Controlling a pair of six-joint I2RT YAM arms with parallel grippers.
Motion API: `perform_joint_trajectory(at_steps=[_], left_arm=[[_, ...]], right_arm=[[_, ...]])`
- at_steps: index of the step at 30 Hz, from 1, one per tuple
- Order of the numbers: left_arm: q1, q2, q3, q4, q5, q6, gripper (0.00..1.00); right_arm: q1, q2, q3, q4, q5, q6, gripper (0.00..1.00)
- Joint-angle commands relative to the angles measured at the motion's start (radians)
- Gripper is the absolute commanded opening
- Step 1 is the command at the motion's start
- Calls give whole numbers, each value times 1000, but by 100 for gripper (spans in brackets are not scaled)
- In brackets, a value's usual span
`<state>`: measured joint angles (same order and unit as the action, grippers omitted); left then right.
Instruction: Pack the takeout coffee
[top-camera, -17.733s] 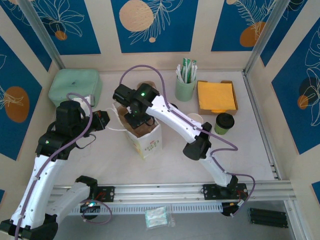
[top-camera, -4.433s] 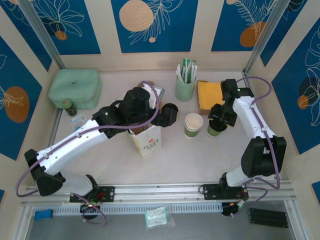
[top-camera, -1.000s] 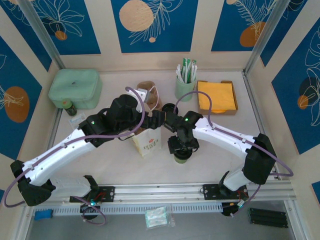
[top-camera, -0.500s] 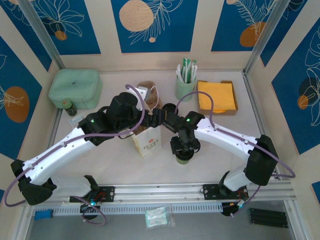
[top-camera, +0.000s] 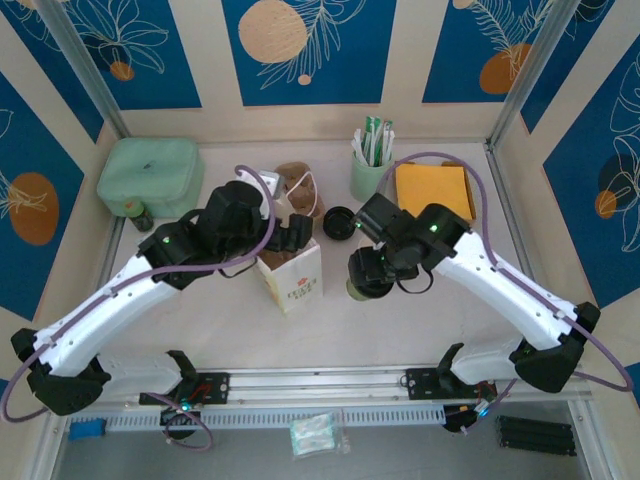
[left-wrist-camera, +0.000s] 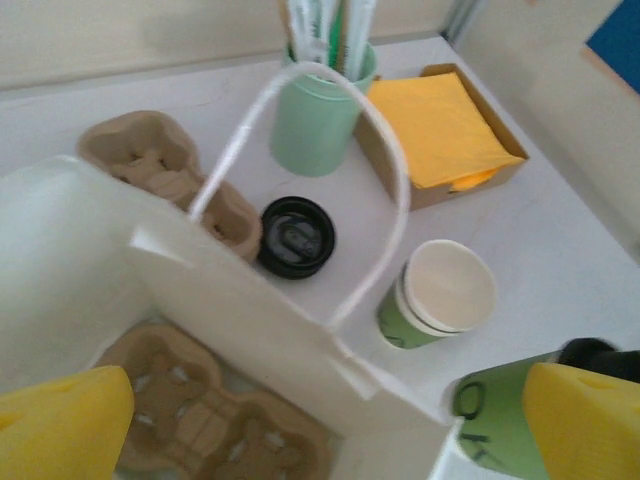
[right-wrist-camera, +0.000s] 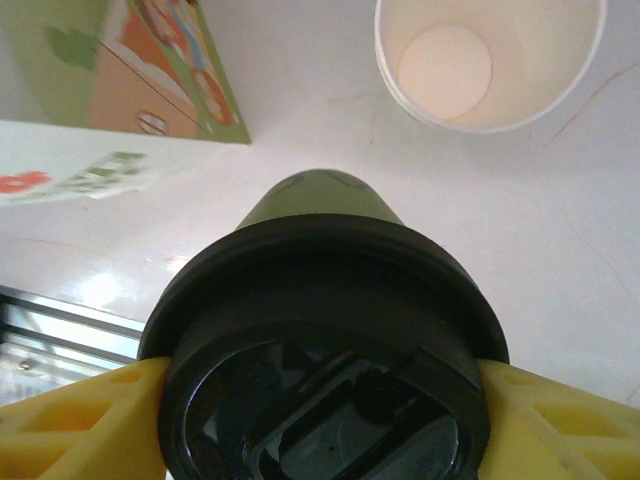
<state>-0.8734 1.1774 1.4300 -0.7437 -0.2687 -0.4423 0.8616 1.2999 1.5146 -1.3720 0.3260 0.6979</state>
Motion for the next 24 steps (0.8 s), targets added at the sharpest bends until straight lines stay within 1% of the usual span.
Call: perform_joint_trajectory(at_steps=[1, 11, 18, 24], left_arm=[[49, -63, 21, -82, -45, 21, 99], [154, -164, -36, -171, -76, 13, 100], [218, -229, -103, -186, -66, -12, 99], [235, -259, -151, -191, -56, -22, 99]], right_arm=[[-10, -14, 87, -74, 9, -31, 68], [-34, 10, 372, -156, 45, -95, 68], [-36, 94, 594, -144, 4, -132, 68], [-17, 206, 783, -124, -47, -153, 68]])
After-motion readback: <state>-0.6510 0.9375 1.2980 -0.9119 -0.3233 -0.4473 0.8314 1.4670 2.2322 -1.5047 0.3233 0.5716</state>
